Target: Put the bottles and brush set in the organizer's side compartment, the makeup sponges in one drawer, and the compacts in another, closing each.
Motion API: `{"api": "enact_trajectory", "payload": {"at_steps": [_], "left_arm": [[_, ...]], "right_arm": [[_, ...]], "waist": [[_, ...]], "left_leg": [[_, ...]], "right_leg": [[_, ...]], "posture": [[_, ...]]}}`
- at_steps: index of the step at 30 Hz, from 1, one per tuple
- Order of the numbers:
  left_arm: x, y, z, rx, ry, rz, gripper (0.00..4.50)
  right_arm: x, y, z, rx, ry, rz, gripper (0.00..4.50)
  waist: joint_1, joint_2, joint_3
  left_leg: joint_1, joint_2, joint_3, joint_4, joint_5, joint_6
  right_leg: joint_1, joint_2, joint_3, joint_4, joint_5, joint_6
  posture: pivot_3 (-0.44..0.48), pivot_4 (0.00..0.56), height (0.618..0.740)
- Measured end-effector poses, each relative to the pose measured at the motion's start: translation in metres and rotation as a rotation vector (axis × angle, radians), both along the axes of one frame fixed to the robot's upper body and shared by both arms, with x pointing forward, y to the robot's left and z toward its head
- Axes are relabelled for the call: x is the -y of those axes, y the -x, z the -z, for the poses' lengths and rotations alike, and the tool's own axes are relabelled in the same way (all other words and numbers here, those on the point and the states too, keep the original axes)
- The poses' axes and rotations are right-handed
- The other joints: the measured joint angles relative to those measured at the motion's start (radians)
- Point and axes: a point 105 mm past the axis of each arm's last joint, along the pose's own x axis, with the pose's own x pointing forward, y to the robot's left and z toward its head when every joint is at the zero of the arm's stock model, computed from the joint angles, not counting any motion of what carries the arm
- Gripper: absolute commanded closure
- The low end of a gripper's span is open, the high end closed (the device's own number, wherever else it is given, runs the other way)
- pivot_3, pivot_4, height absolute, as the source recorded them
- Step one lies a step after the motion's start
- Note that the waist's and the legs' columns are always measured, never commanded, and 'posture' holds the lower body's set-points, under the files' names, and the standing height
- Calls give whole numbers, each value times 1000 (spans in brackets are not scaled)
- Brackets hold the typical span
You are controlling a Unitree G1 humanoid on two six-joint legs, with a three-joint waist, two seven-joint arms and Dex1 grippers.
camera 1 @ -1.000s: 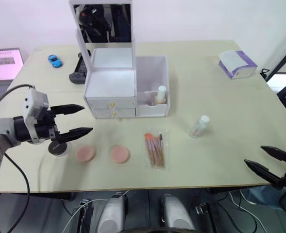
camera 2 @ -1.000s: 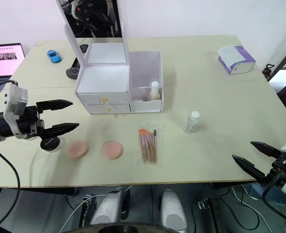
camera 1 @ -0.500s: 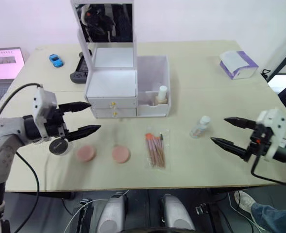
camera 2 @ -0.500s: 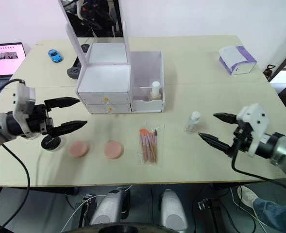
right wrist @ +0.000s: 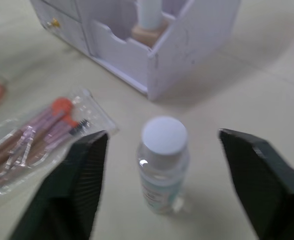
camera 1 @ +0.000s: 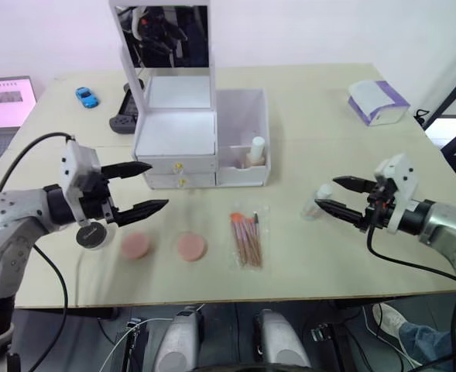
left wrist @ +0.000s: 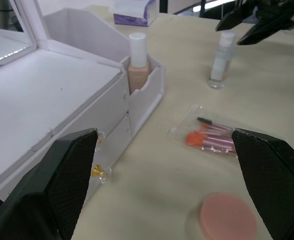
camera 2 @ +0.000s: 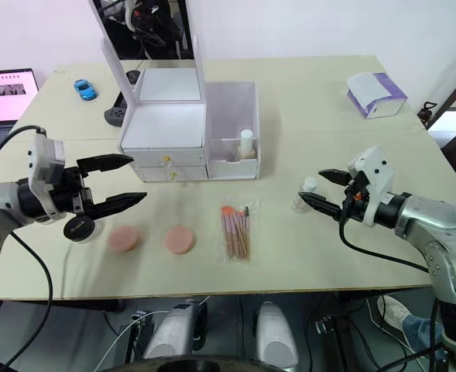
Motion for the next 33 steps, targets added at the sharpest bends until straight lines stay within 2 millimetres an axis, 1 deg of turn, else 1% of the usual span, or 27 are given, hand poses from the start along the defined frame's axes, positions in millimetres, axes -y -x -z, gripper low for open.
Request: {"api": "enact_trajectory", "payload": {"at_steps": [3,7,11,13,14,17,18,24,26,27,31,33], "left_arm": [[-1,-1,1,-7,1,-9,0],[-1,-1,1,-7,0,-12,0],[-1,-1,1,-6,-5,-15,0],[-1,-1,1,-6,-7,-16,0],[-1,-1,1,-5,-7,-16,0],[-1,-1,2,-5,-9,-16,0],[-2,-1,2,-4,-10,-17,0],[-3,-2,2,1,-15,-24,0],[-4,-3,2,4,-15,-27,0],[-4,-3,2,5,-15,-28,0],[-7,-2,3,5,-15,-41,0],[-11,-1,6,-2,-14,-65,0]], "right_arm": [[0,-1,1,8,3,-6,888],[-7,-4,5,15,-12,-28,888],[-5,-6,9,4,-21,-18,888],[-6,-7,9,5,-21,-20,1399],[-6,-7,9,6,-21,-19,1565],[-4,-8,10,8,-23,-14,3042],[-3,-8,10,8,-25,-12,3405],[-3,-7,6,21,-39,-28,3405],[-6,-9,-1,32,-51,-46,3405],[-9,-11,-8,46,-58,-58,3405],[-28,-17,-43,126,-77,-132,3405],[-46,-23,-66,163,-86,-192,3405]], "waist": [[0,0,0],[0,0,0],[0,0,0],[0,0,0],[0,0,0],[0,0,0],[0,0,0],[0,0,0],[-2,0,0],[-5,0,0],[-6,0,0],[-10,1,1]], "left_leg": [[0,0,0,1,0,0],[0,0,0,1,0,0],[0,0,0,1,0,0],[0,0,0,1,0,0],[0,0,0,1,0,0],[0,0,0,1,0,0],[0,0,0,1,0,0],[0,0,0,1,0,0],[0,0,0,1,0,0],[0,0,0,1,0,0],[0,1,0,0,0,0],[0,1,1,0,0,0]], "right_leg": [[0,1,0,1,0,0],[0,1,0,1,0,0],[0,1,0,1,0,0],[0,1,0,1,0,0],[0,1,0,1,0,0],[0,1,0,1,0,0],[0,1,0,1,0,0],[0,1,0,1,0,0],[0,1,0,1,0,0],[0,1,0,2,0,0],[-1,1,0,2,1,1],[-3,1,1,3,1,1]], "posture": [[0,150,740],[0,150,740],[0,150,740],[0,150,740],[0,150,740],[0,150,740],[0,150,740],[0,150,740],[0,150,740],[0,150,740],[0,150,740],[0,150,740]]}}
